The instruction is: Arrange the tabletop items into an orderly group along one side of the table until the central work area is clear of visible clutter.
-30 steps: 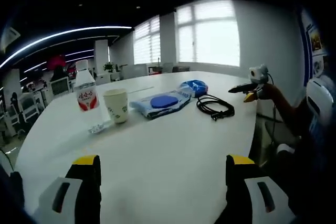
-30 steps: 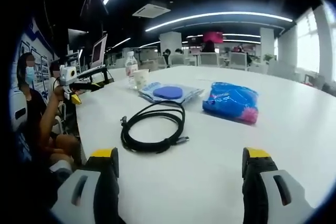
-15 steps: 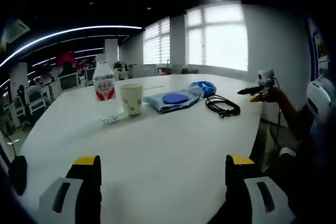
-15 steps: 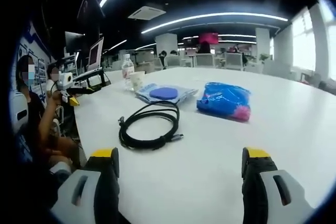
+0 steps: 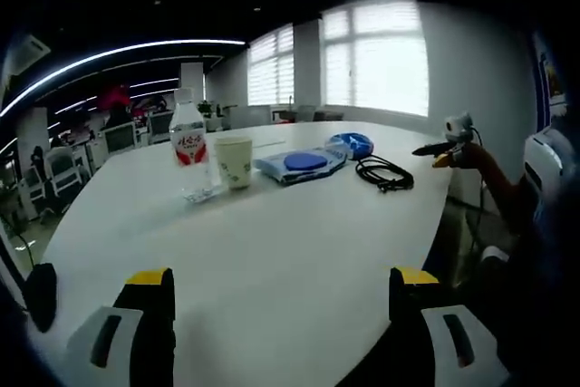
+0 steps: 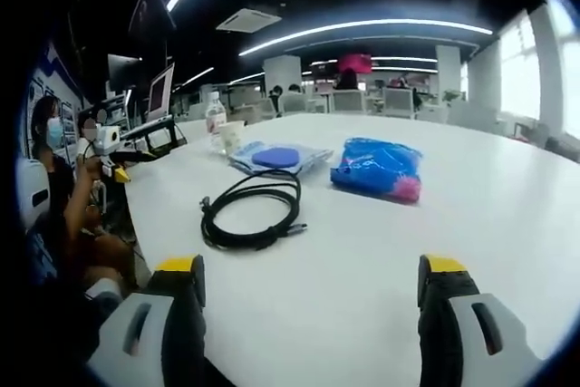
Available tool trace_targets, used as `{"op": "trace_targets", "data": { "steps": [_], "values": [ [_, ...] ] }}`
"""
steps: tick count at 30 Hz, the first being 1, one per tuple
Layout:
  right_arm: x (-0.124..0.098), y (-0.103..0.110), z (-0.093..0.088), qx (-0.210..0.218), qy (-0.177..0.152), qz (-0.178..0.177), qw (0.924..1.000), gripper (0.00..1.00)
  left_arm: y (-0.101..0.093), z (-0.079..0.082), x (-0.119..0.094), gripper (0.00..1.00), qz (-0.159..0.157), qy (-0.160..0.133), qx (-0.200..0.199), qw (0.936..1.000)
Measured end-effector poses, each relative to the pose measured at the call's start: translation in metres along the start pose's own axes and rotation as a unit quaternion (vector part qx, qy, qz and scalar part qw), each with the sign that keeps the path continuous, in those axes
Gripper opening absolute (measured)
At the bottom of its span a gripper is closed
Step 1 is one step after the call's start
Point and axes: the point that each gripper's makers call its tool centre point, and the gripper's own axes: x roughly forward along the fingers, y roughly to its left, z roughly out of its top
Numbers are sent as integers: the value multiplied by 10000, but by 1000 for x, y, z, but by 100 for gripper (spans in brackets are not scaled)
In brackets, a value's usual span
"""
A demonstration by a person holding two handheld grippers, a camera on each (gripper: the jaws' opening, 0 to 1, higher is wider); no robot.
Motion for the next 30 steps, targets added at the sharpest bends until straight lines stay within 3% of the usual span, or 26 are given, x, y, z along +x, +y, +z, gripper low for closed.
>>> {"op": "trace_targets", "data": {
  "steps": [30],
  "values": [
    [-26,-12,-17,-177,195,-232,9994,100,10,-18,-22,100,105,252,-31,9996]
  ]
}}
